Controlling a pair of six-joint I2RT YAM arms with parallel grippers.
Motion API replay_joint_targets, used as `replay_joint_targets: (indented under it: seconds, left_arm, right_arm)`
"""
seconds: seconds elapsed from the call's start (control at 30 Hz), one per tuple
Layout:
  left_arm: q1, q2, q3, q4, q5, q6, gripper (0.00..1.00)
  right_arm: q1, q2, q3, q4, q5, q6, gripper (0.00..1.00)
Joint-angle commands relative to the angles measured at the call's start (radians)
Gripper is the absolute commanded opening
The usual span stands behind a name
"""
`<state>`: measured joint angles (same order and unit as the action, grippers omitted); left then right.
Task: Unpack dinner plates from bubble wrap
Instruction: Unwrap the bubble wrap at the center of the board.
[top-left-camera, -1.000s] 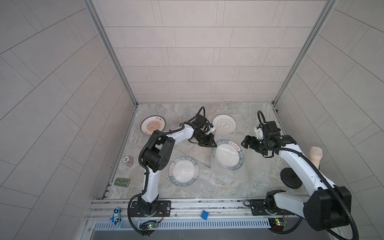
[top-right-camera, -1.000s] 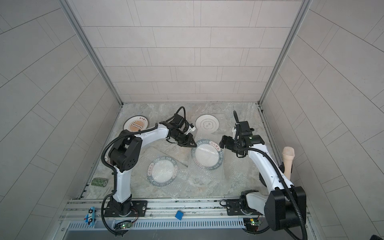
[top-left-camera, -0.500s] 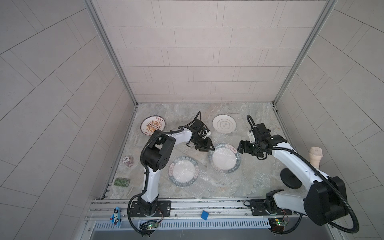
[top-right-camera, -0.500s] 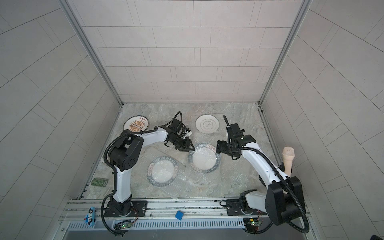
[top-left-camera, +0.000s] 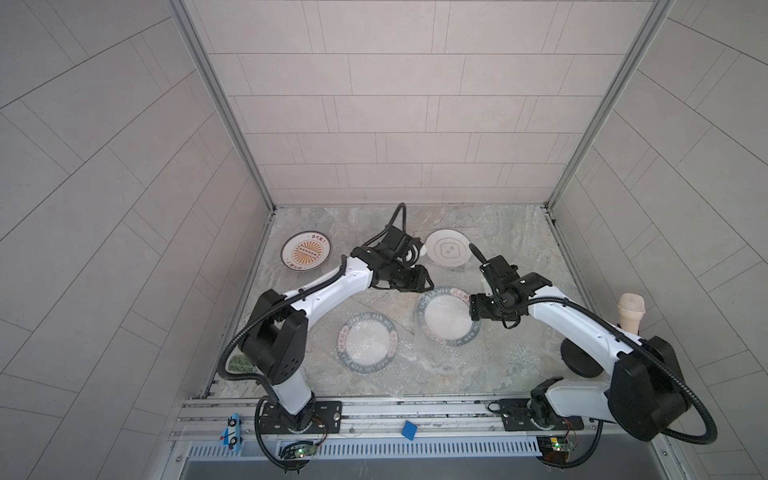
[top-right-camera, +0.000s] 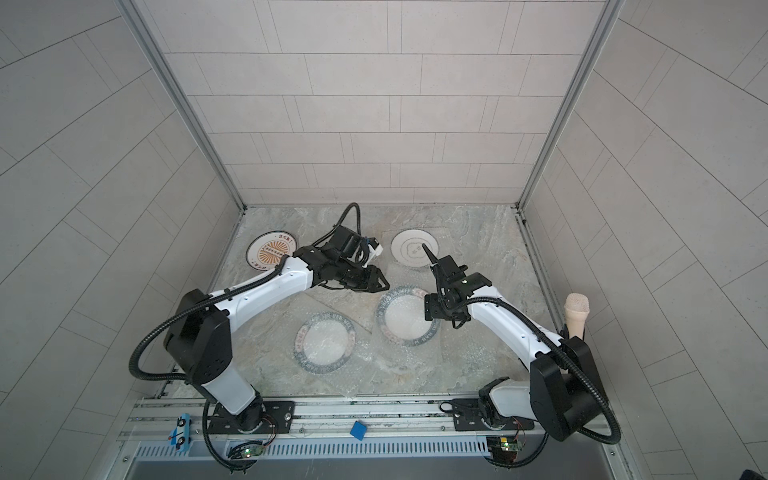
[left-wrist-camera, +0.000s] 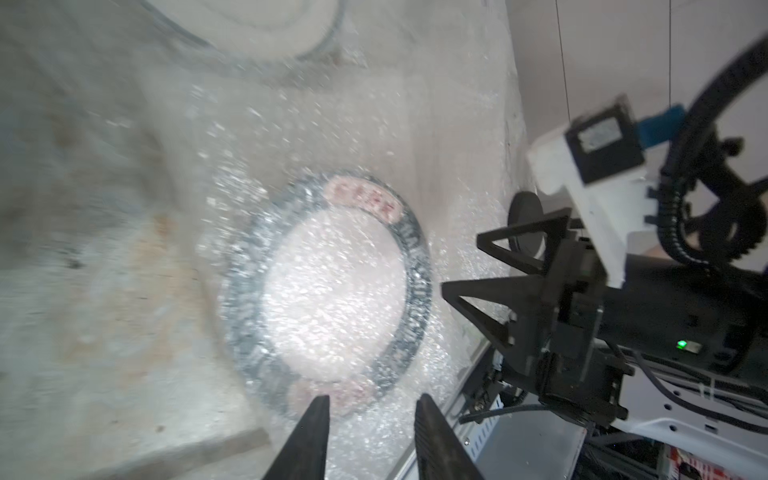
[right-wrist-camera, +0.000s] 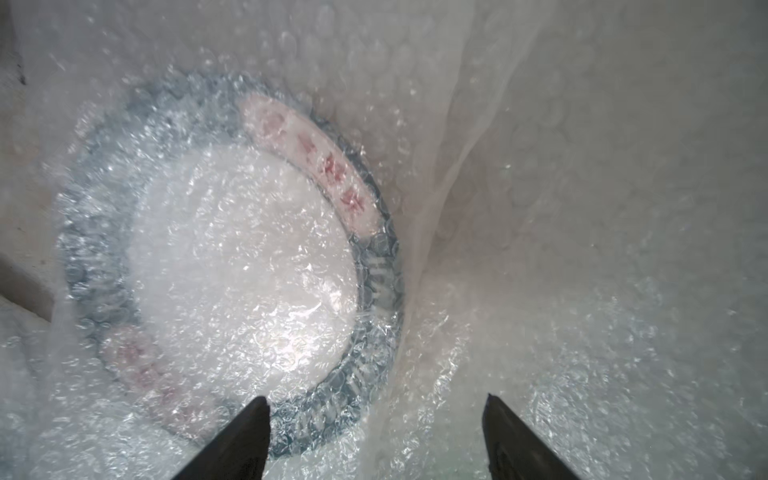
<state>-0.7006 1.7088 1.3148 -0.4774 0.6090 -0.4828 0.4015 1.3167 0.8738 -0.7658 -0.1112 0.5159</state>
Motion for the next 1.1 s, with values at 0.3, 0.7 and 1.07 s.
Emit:
replay_joint_targets:
  seconds: [0.3,0.7,1.07]
  left_arm:
    - [-0.119,0.264,-0.064,0.32,0.068,-0.237,0.07]
    - [-0.118,0.316,-0.117,0.34,0.057,-0.26,0.07]
    - [-0.117,0.342,-0.114,0.257,0.02,-0.203,0.07]
  right_arm:
    - [0.041,0.039,-0.056,0.031,0.088,0.078,0.44]
    - [0.095,0.158,-0.023,0.072,0.103,0.096,0.36]
    - [0.122,0.166,-0.001,0.033,0.168,0.108,0.22]
